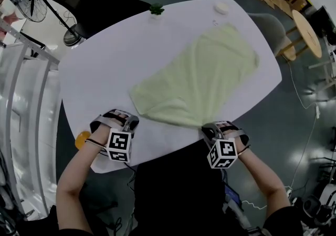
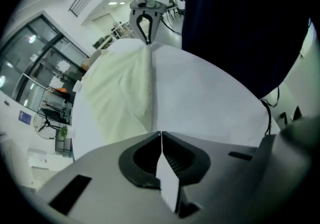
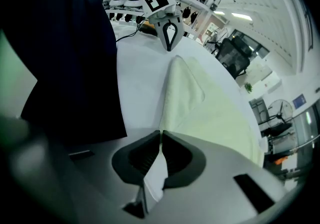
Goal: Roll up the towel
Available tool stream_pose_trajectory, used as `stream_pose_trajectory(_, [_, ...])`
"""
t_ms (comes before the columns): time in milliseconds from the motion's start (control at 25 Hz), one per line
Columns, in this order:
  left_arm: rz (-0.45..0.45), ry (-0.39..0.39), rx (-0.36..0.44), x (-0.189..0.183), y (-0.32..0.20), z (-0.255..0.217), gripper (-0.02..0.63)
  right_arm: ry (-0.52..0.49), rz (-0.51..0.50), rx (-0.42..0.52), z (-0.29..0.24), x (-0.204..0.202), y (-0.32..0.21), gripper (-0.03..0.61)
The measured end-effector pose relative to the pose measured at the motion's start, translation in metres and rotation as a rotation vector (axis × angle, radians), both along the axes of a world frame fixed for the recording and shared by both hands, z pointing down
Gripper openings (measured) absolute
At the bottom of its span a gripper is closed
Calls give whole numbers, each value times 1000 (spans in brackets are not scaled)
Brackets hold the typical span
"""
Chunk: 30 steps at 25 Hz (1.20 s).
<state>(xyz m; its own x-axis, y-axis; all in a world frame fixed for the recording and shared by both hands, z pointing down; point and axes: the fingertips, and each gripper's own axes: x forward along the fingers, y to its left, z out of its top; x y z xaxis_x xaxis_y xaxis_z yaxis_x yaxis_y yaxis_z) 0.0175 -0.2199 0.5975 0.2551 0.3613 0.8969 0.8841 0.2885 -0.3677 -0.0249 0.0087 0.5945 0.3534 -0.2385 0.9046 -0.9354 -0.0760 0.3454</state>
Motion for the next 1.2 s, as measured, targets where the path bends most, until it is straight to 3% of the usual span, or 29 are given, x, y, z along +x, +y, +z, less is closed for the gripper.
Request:
stream_pose_trajectory(40, [-11,11,-28,4,4,-3,17,-6,5,3,1,1,-1,23])
stream_pose_trajectory(160, [-5,23,-62,12,16,-7,189,-13,8,6,2,3,-2,25])
stream_pose_trajectory(200, [5,19,-61,14,19,-5,201,-16,15,12,1,3,-2,25])
stream_pose_trajectory(440, [48,10,-5,16,28,5,183,-78,136,132,-8,7,0,25])
stream_pose_trajectory(480, [38,24,-13,20,29,3,79,-90,154,150,-9,8,1,25])
stream_pose_trajectory(520, [33,38,-20,23,31,2,26,-99,167,164,-10,9,1,25])
stream_pose_trajectory(720, [22,2,-4,25,34,5,26,-109,167,184,-12,12,3,25])
stream_pose_trajectory(960, [-179,-317,28,14,21,1,23,-191,99,179,-10,7,3,26])
stream_pose_trajectory(1120, [-173,-267,20,29,27,-6,25,-234,75,154,-5,10,3,27])
stream_pose_trajectory(1160, [-166,-258,6,29,31,-9,42,-233,71,152,-4,12,3,26])
stream_pose_trajectory(1200, [-161,-261,-12,27,34,-12,117,-232,70,156,-5,13,3,26])
